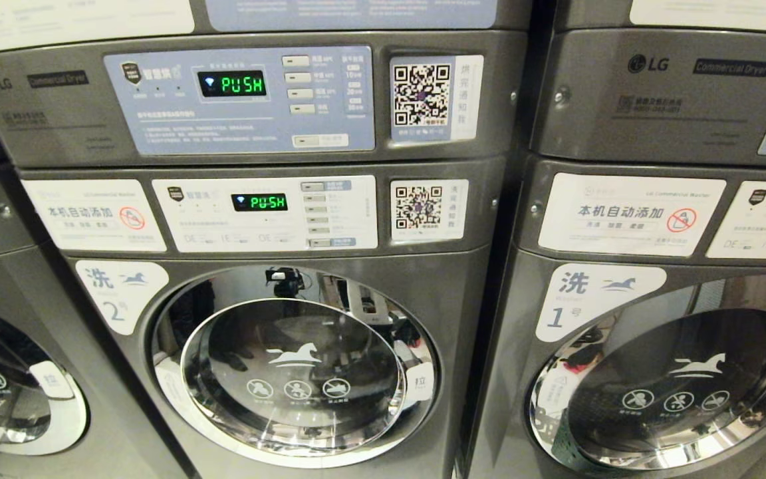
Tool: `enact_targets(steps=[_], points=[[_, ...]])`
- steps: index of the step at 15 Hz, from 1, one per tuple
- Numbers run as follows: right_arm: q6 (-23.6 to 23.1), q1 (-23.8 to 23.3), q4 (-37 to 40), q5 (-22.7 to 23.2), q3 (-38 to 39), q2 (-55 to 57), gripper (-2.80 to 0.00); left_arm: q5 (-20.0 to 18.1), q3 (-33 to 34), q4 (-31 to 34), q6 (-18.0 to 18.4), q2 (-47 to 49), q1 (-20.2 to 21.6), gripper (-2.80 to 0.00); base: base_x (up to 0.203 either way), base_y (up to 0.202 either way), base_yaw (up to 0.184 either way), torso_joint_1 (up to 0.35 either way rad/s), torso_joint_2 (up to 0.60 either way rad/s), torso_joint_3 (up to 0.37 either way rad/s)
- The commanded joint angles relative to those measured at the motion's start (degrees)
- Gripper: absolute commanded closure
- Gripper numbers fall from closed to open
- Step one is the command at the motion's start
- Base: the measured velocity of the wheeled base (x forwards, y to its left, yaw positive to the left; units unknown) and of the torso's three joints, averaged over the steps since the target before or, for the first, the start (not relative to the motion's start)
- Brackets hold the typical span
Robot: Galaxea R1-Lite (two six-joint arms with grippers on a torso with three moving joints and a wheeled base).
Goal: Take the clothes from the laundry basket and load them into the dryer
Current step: Take the clothes out of the basket
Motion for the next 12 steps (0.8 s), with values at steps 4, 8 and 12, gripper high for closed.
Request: enact_targets(steps=[4, 8, 12], points=[[-0.03, 0.0, 0.02, 0.03, 0.0, -0.01, 0.0, 0.04, 0.0, -0.03, -0.01, -0.02, 0.17, 0.0, 0.0, 0.0, 0.0, -0.19, 0.47, 0.272], [0.14, 0.0, -0.03, -0.06, 0.0, -0.01, 0.0, 0.04, 0.0, -0.03, -0.01, -0.02, 0.26, 0.0, 0.0, 0.0, 0.0, -0.183, 0.46, 0.277], [0.14, 0.0, -0.03, -0.32, 0.0, -0.01, 0.0, 0.04, 0.0, -0.03, -0.01, -0.02, 0.19, 0.0, 0.0, 0.0, 0.0, -0.139, 0.41, 0.272]])
